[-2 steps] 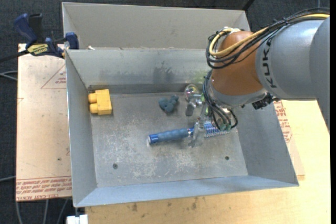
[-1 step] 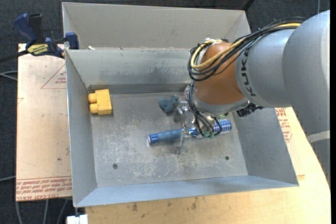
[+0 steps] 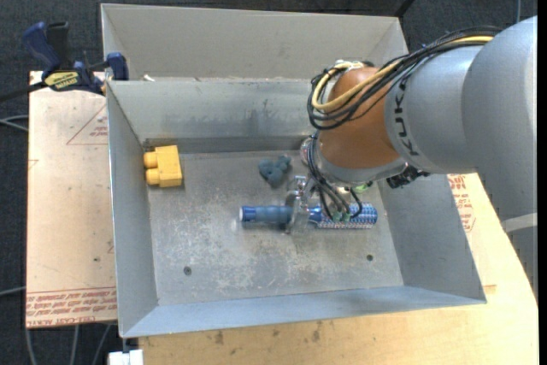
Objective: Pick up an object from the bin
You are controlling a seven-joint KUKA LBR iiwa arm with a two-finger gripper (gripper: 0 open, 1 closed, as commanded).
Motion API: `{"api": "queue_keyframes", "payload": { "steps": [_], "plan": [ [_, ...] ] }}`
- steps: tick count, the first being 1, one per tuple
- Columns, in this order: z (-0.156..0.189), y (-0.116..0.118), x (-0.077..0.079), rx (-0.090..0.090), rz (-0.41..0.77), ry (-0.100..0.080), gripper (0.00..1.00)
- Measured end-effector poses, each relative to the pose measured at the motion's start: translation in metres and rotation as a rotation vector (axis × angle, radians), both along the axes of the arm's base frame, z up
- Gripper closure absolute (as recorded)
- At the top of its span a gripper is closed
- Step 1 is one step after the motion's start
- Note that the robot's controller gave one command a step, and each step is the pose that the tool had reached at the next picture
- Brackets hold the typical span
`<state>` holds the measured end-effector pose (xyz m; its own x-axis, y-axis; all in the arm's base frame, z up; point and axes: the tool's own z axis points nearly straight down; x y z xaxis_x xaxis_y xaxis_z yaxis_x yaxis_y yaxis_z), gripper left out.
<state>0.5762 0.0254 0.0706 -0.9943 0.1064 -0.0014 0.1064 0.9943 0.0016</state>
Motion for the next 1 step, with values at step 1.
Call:
{"api": "queue_keyframes", "payload": {
  "steps": [1],
  "plan": [
    [0.2018,0.0155,0.0017,0.001,-0.034,-0.009,1.0]
  ]
}}
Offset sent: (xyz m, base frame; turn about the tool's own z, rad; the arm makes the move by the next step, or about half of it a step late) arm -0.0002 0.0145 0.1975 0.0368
